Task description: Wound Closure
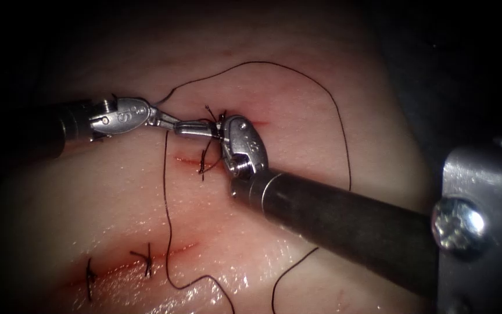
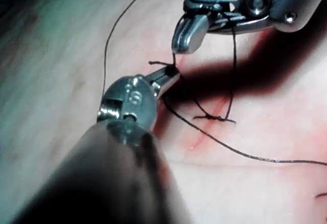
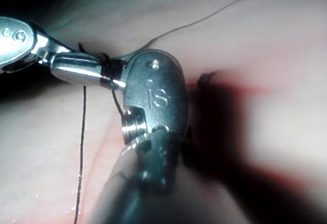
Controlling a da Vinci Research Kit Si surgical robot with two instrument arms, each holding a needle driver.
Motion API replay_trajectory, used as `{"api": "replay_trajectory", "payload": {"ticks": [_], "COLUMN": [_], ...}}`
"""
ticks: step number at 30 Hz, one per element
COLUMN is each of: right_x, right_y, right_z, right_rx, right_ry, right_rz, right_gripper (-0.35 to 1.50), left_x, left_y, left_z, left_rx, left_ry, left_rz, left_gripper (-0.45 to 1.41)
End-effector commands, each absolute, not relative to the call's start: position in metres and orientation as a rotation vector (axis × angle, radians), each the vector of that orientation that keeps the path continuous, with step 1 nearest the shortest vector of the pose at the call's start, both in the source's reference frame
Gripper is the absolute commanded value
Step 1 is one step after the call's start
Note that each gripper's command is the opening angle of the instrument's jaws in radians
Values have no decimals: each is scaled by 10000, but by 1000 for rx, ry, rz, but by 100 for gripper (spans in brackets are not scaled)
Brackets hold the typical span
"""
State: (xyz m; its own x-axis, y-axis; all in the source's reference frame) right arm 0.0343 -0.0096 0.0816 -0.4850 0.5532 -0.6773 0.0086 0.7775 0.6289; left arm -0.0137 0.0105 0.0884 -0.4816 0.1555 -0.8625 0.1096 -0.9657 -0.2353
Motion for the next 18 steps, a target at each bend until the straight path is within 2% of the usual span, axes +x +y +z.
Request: {"api": "replay_trajectory", "payload": {"ticks": [1,3,4,5,8,11,14,16,18], "right_x": [349,349,350,351,356,360,360,359,358], "right_y": [-91,-92,-92,-93,-96,-100,-103,-104,-106], "right_z": [819,818,818,818,818,821,827,832,838], "right_rx": [433,442,447,450,414,410,412,354,301], "right_ry": [1984,1979,1975,1974,1922,1840,1737,1693,1621], "right_rz": [685,663,645,633,702,860,1070,1105,1140], "right_gripper": [-35,-28,0,14,17,12,27,26,32], "left_x": [-143,-146,-148,-150,-157,-163,-167,-167,-167], "left_y": [111,110,108,106,97,85,72,67,63], "left_z": [896,907,912,917,929,938,945,947,948], "left_rx": [-1592,-1590,-1596,-1599,-1614,-1630,-1630,-1634,-1643], "left_ry": [-404,-404,-405,-406,-415,-425,-420,-417,-416], "left_rz": [2641,2627,2621,2616,2595,2565,2560,2556,2547], "left_gripper": [-45,-45,-45,-45,-45,-45,-45,-45,-45]}}
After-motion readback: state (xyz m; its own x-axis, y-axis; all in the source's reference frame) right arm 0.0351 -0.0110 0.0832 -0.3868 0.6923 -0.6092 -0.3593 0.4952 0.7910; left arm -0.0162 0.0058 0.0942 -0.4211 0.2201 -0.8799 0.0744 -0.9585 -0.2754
